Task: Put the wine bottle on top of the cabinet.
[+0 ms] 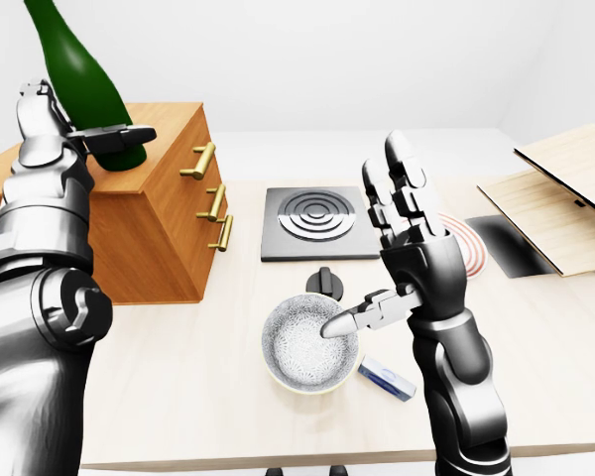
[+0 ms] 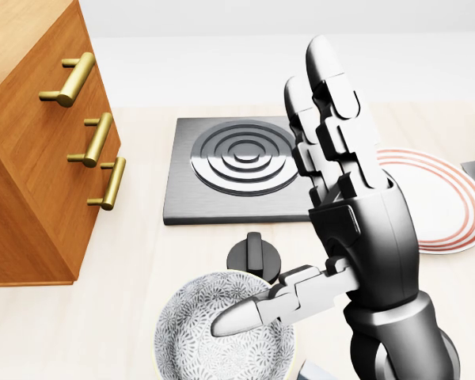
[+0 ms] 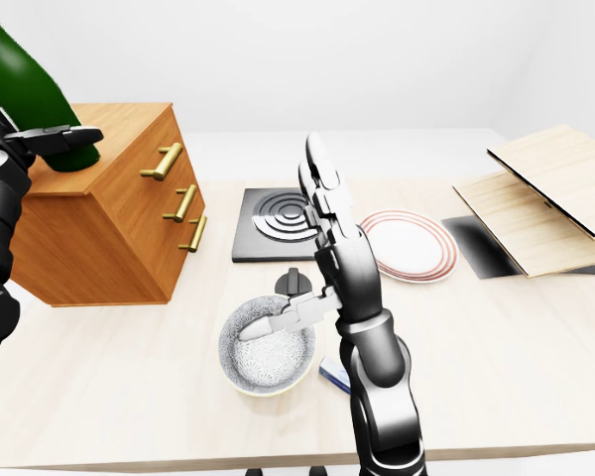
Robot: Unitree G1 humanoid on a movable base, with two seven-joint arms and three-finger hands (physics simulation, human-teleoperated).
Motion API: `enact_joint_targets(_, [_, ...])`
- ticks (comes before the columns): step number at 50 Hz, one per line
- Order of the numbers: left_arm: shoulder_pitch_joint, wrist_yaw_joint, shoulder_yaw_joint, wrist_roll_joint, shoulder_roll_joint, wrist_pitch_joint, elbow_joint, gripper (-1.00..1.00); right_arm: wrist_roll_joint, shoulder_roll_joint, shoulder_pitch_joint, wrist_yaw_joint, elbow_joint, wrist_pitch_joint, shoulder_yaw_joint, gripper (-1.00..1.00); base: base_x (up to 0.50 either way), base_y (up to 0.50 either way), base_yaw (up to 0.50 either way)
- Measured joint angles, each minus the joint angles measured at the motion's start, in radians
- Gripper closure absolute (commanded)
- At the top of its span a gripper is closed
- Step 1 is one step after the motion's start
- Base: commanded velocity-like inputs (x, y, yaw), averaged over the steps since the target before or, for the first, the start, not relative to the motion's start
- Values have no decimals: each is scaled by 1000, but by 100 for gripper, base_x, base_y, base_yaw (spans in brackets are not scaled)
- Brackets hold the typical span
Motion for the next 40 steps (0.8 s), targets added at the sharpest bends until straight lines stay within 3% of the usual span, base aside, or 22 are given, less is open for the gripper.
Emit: enact_joint_targets(40, [-23,-119,-56,53,123,0,5,-100,-14,5,4,3,13,0,17,-100,0,0,0])
